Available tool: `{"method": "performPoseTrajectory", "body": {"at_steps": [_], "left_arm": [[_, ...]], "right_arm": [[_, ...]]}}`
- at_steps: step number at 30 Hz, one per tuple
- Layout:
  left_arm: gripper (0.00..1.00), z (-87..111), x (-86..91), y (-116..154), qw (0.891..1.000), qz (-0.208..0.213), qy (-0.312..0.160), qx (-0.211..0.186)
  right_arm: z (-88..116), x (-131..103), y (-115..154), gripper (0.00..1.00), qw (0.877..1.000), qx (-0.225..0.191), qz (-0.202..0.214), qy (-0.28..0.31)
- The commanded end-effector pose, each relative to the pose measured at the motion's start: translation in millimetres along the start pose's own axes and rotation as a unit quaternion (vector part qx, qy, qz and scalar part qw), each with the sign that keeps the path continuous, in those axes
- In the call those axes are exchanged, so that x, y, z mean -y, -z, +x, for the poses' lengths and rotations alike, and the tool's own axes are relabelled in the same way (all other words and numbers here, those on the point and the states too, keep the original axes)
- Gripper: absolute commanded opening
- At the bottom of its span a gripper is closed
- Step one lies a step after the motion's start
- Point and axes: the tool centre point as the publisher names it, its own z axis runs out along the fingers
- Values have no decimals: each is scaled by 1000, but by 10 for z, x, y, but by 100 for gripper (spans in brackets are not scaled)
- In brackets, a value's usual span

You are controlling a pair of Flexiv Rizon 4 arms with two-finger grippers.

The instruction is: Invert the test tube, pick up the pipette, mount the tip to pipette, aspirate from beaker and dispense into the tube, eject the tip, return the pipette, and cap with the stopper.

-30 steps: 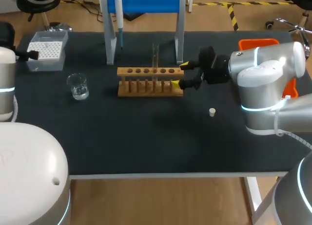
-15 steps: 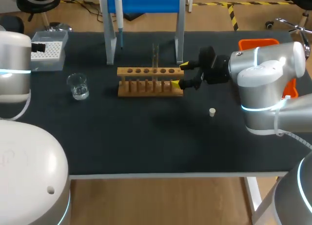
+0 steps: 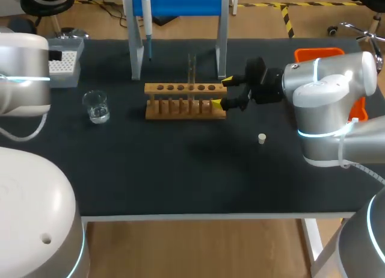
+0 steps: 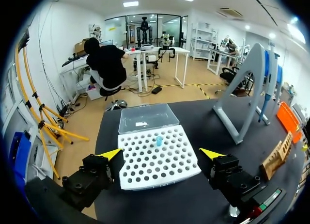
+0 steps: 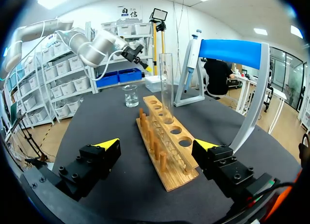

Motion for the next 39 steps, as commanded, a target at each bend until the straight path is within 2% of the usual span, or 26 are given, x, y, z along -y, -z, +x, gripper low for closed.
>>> {"method": "performPoseTrajectory", "body": {"at_steps": [1,19,35,37,39], "left_arm": [[100,-15,-6,-234,1000,3,4,4],[100,39,41,-500,999,0,31,24],[100,47,93,-557,999,0,35,32],[74,39,98,-556,999,0,35,33],[70,30,111,-556,999,1,35,34]], "right_arm": [[-1,-3,6,100,1000,-1,1,0],[-1,-3,6,100,1000,-1,1,0],[-1,-3,6,100,1000,-1,1,0],[-1,-3,6,100,1000,-1,1,0],[-1,-3,6,100,1000,-1,1,0]]}}
